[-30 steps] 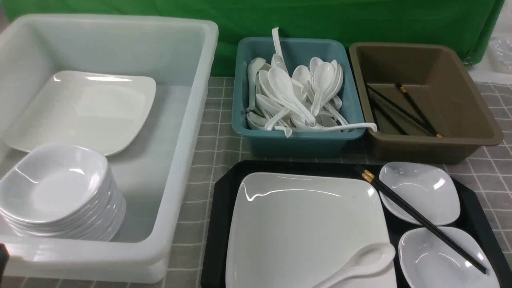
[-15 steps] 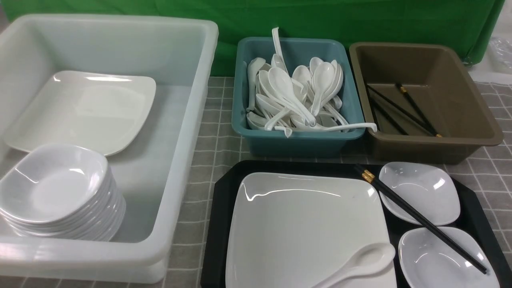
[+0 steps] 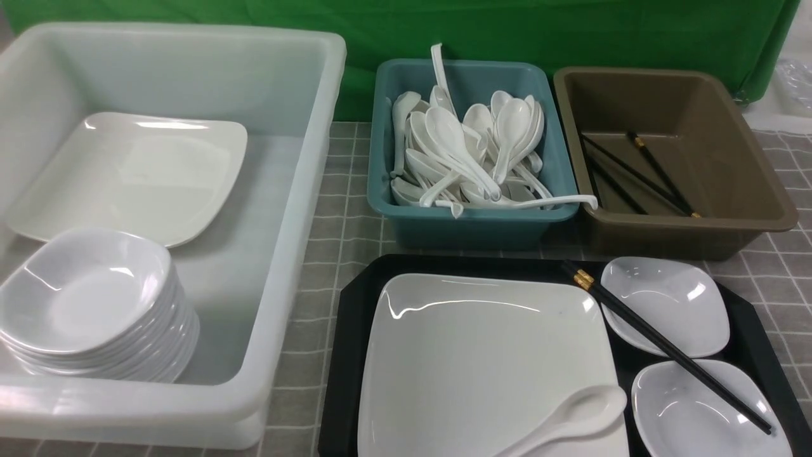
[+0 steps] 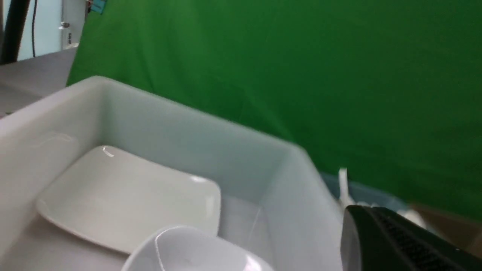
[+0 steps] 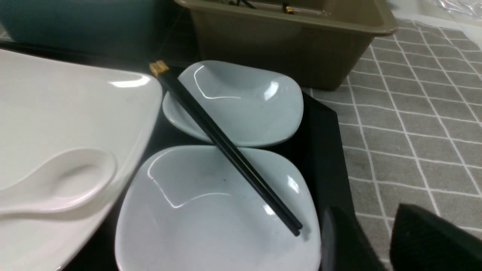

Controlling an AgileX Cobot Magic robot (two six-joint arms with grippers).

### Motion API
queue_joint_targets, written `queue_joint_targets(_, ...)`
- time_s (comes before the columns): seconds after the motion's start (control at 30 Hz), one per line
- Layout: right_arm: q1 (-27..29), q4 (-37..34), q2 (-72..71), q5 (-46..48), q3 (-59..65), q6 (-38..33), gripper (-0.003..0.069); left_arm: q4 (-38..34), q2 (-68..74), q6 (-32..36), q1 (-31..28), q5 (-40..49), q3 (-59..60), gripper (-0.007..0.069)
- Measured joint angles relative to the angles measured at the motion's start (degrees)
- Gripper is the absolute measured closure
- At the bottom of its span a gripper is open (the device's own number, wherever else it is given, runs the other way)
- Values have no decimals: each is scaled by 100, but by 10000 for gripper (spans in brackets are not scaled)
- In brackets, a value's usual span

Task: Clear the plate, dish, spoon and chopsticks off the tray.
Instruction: Use the right arm to grab a pair of chopsticks from the plate

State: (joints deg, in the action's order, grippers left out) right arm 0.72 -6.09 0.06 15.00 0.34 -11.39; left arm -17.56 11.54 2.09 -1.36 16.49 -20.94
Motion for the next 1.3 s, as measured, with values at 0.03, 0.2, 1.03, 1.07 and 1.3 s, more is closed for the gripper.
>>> queue_joint_targets(0.03, 0, 0, 0, 0, 0, 0, 419, -66, 277, 359, 14, 299, -218, 620)
queue_joint_targets(0.2, 0, 0, 0, 0, 0, 0, 419, -667, 1874, 1309, 684, 1263, -1185, 620)
queue_joint_targets(1.03, 0, -601, 0, -1800, 0, 2709, 421, -387, 3952, 1593, 3466, 574, -1882, 620)
queue_joint_targets(1.07, -5, -601, 0, -1980, 0, 2849, 426, -300, 3914, 1593, 3466, 580, -1882, 620)
queue_joint_targets(1.3, -518, -601, 1410, 166, -1942, 1751, 484, -196, 3909, 1580, 3466, 677, -1899, 620)
